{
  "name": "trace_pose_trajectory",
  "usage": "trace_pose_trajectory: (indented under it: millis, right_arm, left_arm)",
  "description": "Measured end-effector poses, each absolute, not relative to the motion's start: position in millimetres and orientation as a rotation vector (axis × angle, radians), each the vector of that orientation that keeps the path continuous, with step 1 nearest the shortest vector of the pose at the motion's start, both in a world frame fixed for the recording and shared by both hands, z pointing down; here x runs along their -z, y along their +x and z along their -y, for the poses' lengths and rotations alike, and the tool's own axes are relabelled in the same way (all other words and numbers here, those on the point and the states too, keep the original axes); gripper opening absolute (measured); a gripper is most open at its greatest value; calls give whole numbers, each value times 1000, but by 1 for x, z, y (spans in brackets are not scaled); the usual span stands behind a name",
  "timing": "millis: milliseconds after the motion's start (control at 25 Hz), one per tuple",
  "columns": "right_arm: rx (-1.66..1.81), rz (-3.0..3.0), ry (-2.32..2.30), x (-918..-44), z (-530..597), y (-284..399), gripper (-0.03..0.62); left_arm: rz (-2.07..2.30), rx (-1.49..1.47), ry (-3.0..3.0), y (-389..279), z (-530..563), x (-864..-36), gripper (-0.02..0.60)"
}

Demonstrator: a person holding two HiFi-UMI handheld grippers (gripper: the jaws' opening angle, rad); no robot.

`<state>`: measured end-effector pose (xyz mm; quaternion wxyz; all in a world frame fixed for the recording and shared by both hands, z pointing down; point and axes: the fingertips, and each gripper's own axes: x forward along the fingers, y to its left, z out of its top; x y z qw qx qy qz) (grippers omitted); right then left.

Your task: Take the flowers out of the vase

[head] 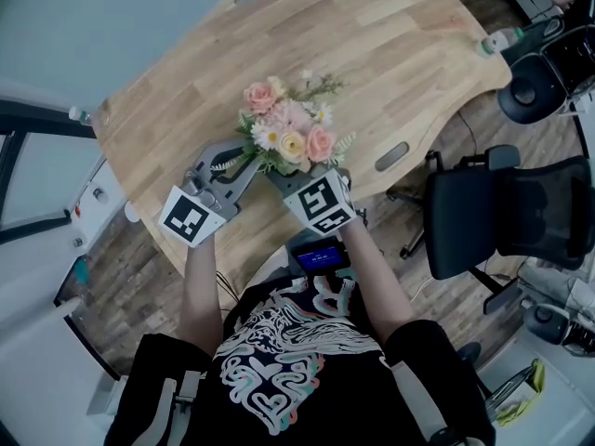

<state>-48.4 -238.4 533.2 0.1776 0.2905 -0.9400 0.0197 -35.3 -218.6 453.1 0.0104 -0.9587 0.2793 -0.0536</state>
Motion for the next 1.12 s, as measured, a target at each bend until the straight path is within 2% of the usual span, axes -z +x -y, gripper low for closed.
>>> trace_pose_trajectory:
  millis: [800,840,1120]
  right_arm:
    - [-110,2640,863,-551,240,-42,325]
    - [-112,2640,867,-552,239,-42,302]
    - [-123,2626,885,-555,243,-41,301]
  left_arm:
    - [-877,34,-2948,-41,218,-435,18]
    - [-884,21,-2944,-42,218,-433,18]
    - [-909,49,-2918,-46,221,-423,18]
